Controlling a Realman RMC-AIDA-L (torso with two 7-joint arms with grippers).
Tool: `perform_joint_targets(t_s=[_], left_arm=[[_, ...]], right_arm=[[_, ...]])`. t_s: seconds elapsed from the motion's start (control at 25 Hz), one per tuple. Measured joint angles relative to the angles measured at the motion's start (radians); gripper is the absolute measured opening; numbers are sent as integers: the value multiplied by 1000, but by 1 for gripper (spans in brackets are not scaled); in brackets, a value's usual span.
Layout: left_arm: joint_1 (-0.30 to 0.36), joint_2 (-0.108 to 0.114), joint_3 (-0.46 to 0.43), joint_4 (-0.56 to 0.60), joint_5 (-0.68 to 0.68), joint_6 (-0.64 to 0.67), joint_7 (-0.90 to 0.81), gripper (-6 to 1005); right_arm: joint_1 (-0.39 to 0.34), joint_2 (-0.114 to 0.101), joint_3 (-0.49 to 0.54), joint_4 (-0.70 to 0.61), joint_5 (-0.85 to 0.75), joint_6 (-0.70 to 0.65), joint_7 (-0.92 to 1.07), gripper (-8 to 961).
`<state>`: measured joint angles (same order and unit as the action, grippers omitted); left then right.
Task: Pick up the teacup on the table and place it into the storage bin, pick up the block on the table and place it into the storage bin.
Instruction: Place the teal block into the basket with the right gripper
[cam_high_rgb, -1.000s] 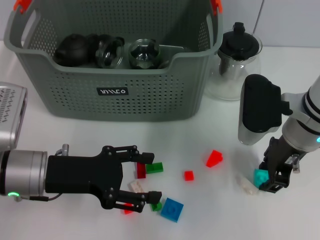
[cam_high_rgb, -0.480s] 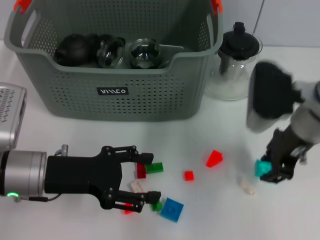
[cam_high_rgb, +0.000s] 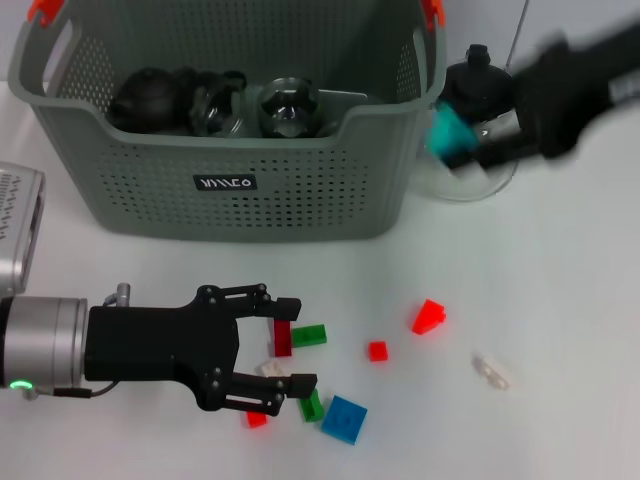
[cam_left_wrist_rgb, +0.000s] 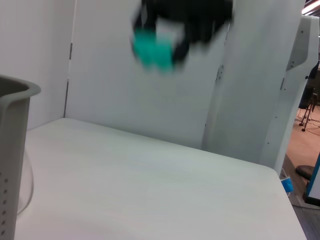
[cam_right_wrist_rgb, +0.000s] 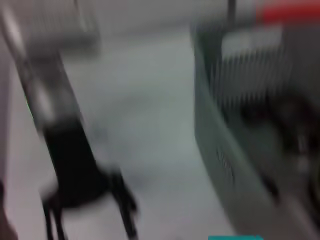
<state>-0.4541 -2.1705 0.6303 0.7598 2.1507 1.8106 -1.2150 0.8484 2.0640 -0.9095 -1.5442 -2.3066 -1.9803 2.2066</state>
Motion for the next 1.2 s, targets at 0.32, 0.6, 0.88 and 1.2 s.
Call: perform_joint_targets(t_s=[0.32, 0.6, 0.88, 1.2], left_arm=[[-2, 3, 0, 4, 0, -14, 1, 861], [-1, 3, -26, -2, -3, -16, -2, 862], [0, 3, -44, -3, -5, -16, -7, 862], [-1, 3, -51, -4, -1, -24, -8, 861]], right_arm=[[166, -64, 40, 157, 93, 225, 117, 425], [341, -79, -11, 545, -173, 523, 73, 425], [394, -63, -117, 801, -266, 765, 58, 426], [391, -42, -188, 887, -268, 874, 45, 426]])
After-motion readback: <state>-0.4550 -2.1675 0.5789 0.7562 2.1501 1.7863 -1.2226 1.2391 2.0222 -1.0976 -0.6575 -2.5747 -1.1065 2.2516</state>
